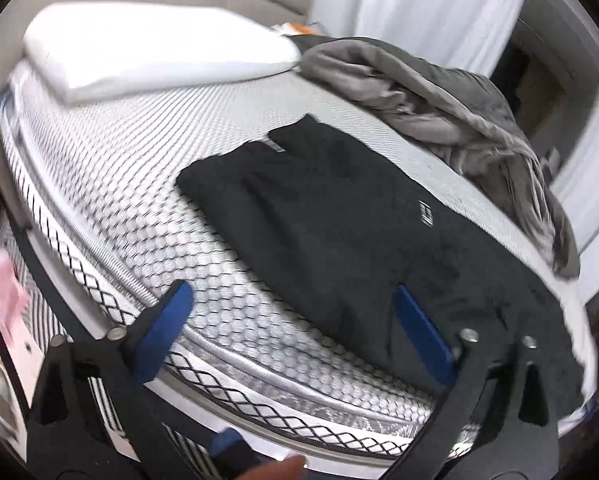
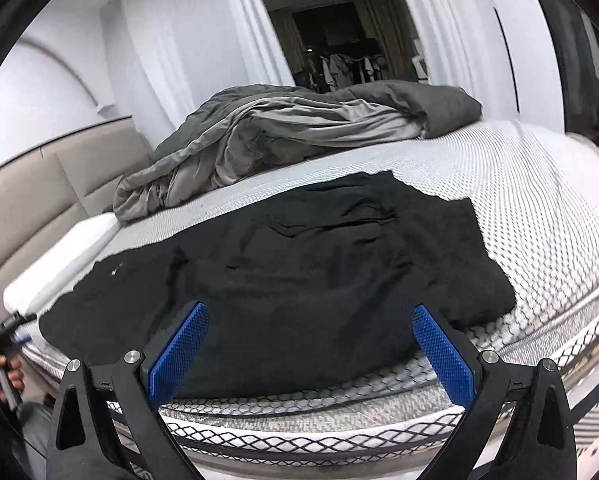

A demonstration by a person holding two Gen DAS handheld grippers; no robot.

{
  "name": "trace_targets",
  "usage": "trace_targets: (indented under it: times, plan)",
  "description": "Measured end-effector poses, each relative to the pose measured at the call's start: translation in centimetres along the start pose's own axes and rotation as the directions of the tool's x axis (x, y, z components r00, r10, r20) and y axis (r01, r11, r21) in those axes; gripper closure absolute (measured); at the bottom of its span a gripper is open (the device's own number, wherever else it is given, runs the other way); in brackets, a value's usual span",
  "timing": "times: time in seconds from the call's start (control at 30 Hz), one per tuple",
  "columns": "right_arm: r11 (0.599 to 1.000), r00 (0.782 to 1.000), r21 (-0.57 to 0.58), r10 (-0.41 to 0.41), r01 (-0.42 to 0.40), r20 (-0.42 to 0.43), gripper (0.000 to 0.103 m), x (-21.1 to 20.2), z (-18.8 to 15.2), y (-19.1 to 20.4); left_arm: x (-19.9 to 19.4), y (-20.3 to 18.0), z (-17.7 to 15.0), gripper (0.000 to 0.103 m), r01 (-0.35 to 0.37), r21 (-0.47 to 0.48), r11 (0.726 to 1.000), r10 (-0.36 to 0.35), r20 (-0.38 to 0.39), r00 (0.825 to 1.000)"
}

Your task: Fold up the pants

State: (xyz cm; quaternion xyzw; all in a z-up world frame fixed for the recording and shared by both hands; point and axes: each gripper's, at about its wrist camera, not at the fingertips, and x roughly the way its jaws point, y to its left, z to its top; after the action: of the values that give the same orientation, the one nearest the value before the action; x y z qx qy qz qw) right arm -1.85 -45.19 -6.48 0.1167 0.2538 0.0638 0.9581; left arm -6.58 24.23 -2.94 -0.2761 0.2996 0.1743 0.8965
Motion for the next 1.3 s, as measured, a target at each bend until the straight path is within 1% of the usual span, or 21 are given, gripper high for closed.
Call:
trace_targets:
  times: [0.07,0.13,0.2,0.27,0.3,0.37,0.4,0.47,0.57,0.63,0.73,0.77,0.8,0.9,1.0,1.03,1.07,1.13,1.17,1.2,1.3]
  plan:
    - [1.000,1.000,0.014,-0.010,0.010,0.002,0.000,0.0,0.0,-0.5,0.9,0.6,0.6,0.025,0.038,-0.004,0.999,-0.039,-0.027,0.999]
    - [0.999,1.000,0.017,-0.029,0.029,0.003,0.000,0.0,0.1,-0.7,1.8,0.2,1.2,0.027,0.061,0.016,0.998,-0.061,-0.030,0.998]
    - [0.999,0.999,0.020,-0.040,0.040,0.005,0.000,0.1,0.2,-0.9,3.8,0.6,2.1,0.028,0.062,-0.007,0.998,-0.062,-0.069,0.996]
    - [0.999,0.999,0.019,-0.045,0.045,0.003,0.000,0.3,0.2,-1.0,5.2,0.9,2.8,0.046,0.075,-0.089,0.993,-0.083,-0.089,0.993]
    - [0.999,0.999,0.014,-0.051,0.051,0.001,0.000,0.3,0.2,-1.0,5.6,0.6,3.0,0.050,0.074,-0.102,0.992,-0.084,-0.094,0.992]
    - [0.998,0.998,0.008,-0.057,0.057,-0.004,0.000,0.5,0.1,-1.2,6.5,0.0,4.0,0.066,0.101,-0.126,0.987,-0.110,-0.063,0.992]
    - [0.998,0.998,0.009,-0.055,0.055,-0.004,0.000,0.8,0.1,-1.3,6.6,0.0,4.3,0.070,0.107,-0.130,0.986,-0.114,-0.046,0.992]
    - [0.997,0.997,0.022,-0.070,0.070,-0.012,0.000,1.0,0.0,-2.0,6.5,-0.8,4.7,0.091,0.096,-0.129,0.987,-0.098,-0.013,0.995]
    - [0.990,0.993,0.080,-0.117,0.118,-0.020,0.000,0.5,-0.1,-3.7,5.0,0.5,4.2,0.098,0.066,-0.143,0.987,-0.064,0.024,0.998]
    - [0.981,0.993,0.155,-0.116,0.119,-0.029,0.000,0.0,-0.3,-5.4,3.9,1.9,3.9,0.099,0.018,-0.152,0.988,-0.011,0.048,0.999]
    - [0.954,0.998,0.296,-0.020,0.036,-0.060,0.004,-0.1,-0.9,-8.0,2.4,4.0,3.8,0.100,-0.053,-0.180,0.982,0.068,0.082,0.994]
    - [0.946,0.998,0.323,0.025,-0.004,-0.061,0.013,0.1,-1.1,-8.4,2.2,4.5,3.7,0.100,-0.042,-0.186,0.982,0.058,0.084,0.995]
    - [0.939,0.996,0.341,0.062,-0.035,-0.067,0.017,0.5,-1.1,-8.5,2.1,4.8,3.6,0.100,-0.025,-0.191,0.981,0.040,0.077,0.996]
    - [0.916,0.988,0.392,0.131,-0.089,-0.081,0.017,2.3,-0.6,-8.3,2.0,4.9,3.3,0.100,0.003,-0.196,0.981,0.008,0.055,0.998]
    - [0.901,0.989,0.428,0.125,-0.077,-0.085,0.017,4.0,0.4,-8.8,2.4,4.2,3.1,0.085,0.030,-0.175,0.984,-0.026,0.023,0.999]
    - [0.888,0.988,0.454,0.124,-0.069,-0.091,0.017,4.8,0.8,-9.2,2.6,4.2,3.1,0.072,0.040,-0.181,0.983,-0.039,0.008,0.999]
    - [0.881,0.988,0.469,0.120,-0.062,-0.096,0.023,5.3,1.0,-9.5,2.7,4.2,3.0,0.065,0.044,-0.190,0.981,-0.044,0.003,0.999]
    - [0.879,0.989,0.477,0.068,0.004,-0.133,0.049,6.1,1.8,-10.0,2.8,4.4,2.9,0.061,0.075,-0.221,0.972,-0.076,0.001,0.997]
    - [0.883,0.990,0.470,0.049,0.019,-0.132,0.073,6.0,2.2,-10.1,2.8,4.5,2.9,0.061,0.088,-0.228,0.970,-0.091,0.000,0.996]
    - [0.886,0.993,0.464,0.040,0.018,-0.114,0.082,5.7,2.6,-10.2,2.8,4.5,2.8,0.060,0.094,-0.232,0.968,-0.097,0.000,0.995]
    - [0.884,0.998,0.467,-0.010,0.036,-0.058,0.084,3.8,2.7,-11.0,3.5,4.2,3.1,0.055,0.115,-0.243,0.963,-0.121,-0.008,0.993]
